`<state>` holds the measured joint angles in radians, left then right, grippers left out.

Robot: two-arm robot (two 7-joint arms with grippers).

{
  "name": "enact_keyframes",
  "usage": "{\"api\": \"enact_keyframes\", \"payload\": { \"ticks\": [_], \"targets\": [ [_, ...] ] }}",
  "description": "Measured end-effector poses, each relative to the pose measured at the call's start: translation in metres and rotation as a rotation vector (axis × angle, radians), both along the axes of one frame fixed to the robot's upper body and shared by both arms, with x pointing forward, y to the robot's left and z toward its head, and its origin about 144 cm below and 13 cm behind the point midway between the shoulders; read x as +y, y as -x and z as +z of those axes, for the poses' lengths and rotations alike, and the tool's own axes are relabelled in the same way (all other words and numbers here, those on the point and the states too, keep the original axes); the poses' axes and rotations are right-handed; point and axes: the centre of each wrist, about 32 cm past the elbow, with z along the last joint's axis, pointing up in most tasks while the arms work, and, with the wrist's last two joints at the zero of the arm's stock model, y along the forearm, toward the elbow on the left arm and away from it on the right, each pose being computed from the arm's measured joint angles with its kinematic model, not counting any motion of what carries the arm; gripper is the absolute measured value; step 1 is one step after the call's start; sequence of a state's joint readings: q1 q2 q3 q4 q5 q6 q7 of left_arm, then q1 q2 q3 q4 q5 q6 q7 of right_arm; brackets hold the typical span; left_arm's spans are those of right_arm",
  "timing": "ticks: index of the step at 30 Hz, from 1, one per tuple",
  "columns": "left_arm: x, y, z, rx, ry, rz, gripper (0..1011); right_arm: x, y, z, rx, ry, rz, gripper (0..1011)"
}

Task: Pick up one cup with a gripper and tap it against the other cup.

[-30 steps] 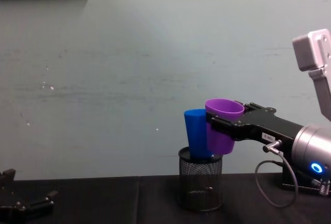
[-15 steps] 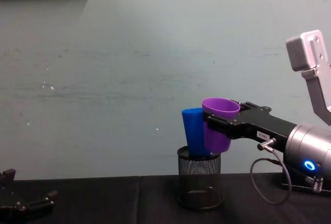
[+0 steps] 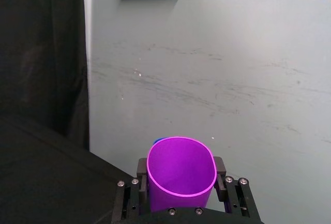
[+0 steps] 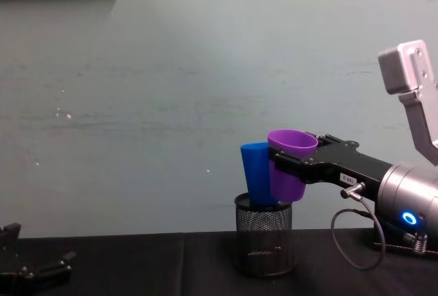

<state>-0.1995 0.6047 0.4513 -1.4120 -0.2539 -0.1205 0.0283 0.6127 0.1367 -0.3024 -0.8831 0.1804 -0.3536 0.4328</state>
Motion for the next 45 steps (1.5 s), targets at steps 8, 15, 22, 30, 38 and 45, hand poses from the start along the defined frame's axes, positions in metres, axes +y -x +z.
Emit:
{"api": "enact_keyframes", "payload": {
  "ticks": [8, 15, 22, 30, 38, 45],
  "targets": [
    [0.0, 0.0, 0.0, 0.0, 0.0, 0.0, 1011, -0.002, 0.004, 0.0, 0.01, -0.004, 0.0, 738],
    [0.0, 0.0, 0.0, 0.0, 0.0, 0.0, 1011, -0.006, 0.016, 0.003, 0.037, -0.017, 0.0, 738],
    [0.0, 0.0, 0.0, 0.0, 0.0, 0.0, 1011, -0.011, 0.03, 0.009, 0.057, -0.013, 0.0, 738],
    [0.0, 0.0, 0.0, 0.0, 0.0, 0.0, 1011, -0.018, 0.045, 0.015, 0.076, 0.01, 0.012, 738],
    [0.0, 0.0, 0.0, 0.0, 0.0, 0.0, 1011, -0.02, 0.058, 0.016, 0.081, 0.05, -0.004, 738],
    [0.0, 0.0, 0.0, 0.0, 0.0, 0.0, 1011, -0.02, 0.062, 0.015, 0.082, 0.058, -0.006, 738]
  ]
}}
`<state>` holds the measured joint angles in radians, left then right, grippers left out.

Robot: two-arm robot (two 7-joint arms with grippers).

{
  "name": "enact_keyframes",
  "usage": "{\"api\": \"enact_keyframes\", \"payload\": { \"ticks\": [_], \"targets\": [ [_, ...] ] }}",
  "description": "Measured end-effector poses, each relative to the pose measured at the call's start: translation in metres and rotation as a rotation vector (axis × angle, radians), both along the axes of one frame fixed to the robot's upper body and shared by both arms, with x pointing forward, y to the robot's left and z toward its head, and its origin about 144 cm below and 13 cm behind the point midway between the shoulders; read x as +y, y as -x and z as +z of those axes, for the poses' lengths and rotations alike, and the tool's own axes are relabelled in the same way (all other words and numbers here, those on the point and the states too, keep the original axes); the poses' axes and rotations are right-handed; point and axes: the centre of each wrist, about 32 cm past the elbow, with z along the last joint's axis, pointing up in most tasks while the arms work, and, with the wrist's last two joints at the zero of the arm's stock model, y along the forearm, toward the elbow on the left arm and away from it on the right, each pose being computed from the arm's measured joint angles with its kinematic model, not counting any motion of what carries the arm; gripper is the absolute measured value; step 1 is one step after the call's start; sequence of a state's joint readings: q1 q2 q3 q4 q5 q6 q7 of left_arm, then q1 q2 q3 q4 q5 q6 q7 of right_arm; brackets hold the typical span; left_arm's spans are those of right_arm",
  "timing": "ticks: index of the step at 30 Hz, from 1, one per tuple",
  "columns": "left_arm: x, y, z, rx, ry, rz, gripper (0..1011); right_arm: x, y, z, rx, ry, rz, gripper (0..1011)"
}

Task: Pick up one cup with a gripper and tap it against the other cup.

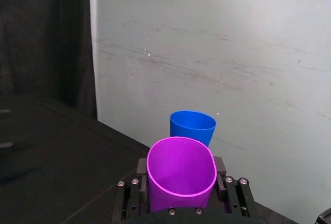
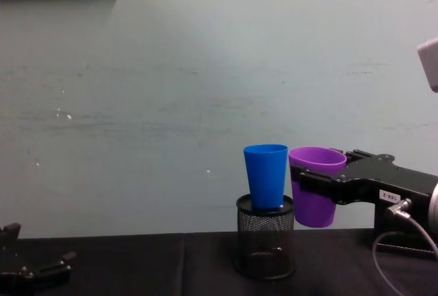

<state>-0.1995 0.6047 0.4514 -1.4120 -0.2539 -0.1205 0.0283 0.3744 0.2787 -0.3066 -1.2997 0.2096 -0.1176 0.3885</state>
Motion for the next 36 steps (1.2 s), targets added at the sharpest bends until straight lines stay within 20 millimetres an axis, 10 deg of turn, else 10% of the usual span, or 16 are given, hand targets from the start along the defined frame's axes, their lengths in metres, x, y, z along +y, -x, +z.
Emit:
{"api": "enact_keyframes", "payload": {
  "ticks": [36],
  "targets": [
    [0.0, 0.0, 0.0, 0.0, 0.0, 0.0, 1011, 0.0002, -0.0021, 0.0002, -0.002, -0.003, -0.001, 738]
  ]
}}
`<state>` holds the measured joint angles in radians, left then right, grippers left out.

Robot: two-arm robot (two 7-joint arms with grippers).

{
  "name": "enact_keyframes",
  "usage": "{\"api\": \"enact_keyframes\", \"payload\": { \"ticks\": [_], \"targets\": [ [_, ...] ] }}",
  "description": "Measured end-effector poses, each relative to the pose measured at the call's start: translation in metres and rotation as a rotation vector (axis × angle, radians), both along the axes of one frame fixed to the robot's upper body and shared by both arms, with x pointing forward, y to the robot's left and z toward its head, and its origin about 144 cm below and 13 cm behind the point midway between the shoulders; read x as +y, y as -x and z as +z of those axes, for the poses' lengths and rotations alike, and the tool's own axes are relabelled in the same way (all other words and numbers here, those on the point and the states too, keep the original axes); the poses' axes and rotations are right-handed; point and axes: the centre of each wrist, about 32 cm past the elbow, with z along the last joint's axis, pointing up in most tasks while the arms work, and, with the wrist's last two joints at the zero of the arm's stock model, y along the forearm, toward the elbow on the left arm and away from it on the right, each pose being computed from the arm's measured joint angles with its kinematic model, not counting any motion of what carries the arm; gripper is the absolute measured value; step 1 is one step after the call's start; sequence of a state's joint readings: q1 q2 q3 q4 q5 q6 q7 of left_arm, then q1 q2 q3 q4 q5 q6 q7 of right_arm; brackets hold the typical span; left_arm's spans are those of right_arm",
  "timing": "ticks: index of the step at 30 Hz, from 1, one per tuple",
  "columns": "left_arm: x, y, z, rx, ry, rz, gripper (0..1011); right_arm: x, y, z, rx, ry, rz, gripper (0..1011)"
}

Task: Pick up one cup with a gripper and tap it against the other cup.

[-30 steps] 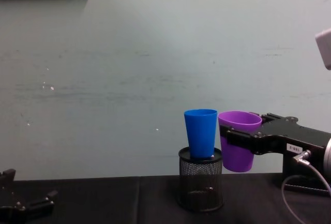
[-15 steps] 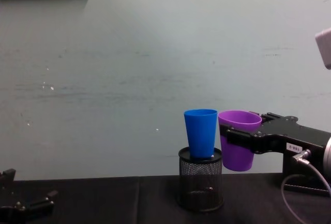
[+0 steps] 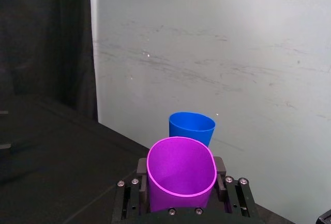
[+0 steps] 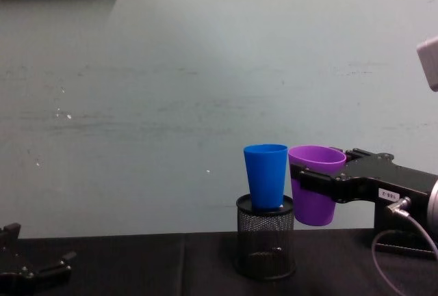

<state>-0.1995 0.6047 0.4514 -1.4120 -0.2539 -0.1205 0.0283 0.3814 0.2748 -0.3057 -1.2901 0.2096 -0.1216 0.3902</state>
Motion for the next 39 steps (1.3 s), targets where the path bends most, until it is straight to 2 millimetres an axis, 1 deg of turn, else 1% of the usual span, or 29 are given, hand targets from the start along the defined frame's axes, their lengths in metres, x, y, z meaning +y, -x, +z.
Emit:
{"api": "enact_keyframes", "payload": {
  "ticks": [31, 39],
  "targets": [
    [0.0, 0.0, 0.0, 0.0, 0.0, 0.0, 1012, -0.0004, 0.0, 0.0002, 0.0, -0.003, 0.001, 738],
    [0.0, 0.0, 0.0, 0.0, 0.0, 0.0, 1011, -0.0062, 0.0066, 0.0015, 0.005, -0.028, 0.039, 739]
  ]
}}
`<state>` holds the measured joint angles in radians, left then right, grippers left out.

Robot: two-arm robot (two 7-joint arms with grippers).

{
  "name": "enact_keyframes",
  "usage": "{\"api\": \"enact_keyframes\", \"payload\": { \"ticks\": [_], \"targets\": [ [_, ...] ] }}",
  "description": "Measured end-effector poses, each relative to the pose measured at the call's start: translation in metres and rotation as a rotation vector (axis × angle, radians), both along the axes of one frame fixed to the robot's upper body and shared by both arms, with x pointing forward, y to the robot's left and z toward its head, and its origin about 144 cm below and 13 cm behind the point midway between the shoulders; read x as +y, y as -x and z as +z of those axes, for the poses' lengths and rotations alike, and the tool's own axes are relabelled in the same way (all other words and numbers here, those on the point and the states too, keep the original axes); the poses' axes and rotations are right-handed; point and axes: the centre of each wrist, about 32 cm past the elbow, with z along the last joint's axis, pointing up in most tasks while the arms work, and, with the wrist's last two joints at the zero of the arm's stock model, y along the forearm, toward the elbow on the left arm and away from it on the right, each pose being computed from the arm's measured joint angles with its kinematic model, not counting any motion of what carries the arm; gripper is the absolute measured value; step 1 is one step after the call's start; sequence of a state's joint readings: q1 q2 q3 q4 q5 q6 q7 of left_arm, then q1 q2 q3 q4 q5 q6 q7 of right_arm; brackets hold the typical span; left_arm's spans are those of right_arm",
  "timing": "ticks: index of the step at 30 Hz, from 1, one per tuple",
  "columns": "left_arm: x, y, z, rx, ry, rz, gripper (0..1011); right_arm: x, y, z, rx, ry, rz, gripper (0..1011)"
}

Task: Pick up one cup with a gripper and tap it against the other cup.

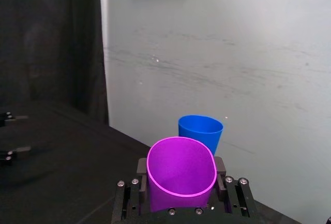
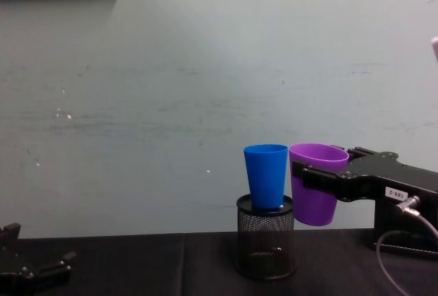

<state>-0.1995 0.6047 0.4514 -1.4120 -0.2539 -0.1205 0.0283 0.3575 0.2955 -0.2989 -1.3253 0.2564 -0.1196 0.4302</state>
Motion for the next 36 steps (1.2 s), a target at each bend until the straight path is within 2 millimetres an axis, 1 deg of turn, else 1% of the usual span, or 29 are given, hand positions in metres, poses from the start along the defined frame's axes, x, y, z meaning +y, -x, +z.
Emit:
{"api": "enact_keyframes", "payload": {
  "ticks": [10, 23, 36],
  "targets": [
    [0.0, 0.0, 0.0, 0.0, 0.0, 0.0, 1011, -0.004, 0.014, 0.0, 0.002, 0.013, 0.042, 738],
    [0.0, 0.0, 0.0, 0.0, 0.0, 0.0, 1011, -0.012, 0.034, -0.012, 0.034, 0.009, 0.052, 738],
    [0.0, 0.0, 0.0, 0.0, 0.0, 0.0, 1011, -0.012, 0.044, -0.025, 0.059, 0.009, 0.048, 738]
  ]
}}
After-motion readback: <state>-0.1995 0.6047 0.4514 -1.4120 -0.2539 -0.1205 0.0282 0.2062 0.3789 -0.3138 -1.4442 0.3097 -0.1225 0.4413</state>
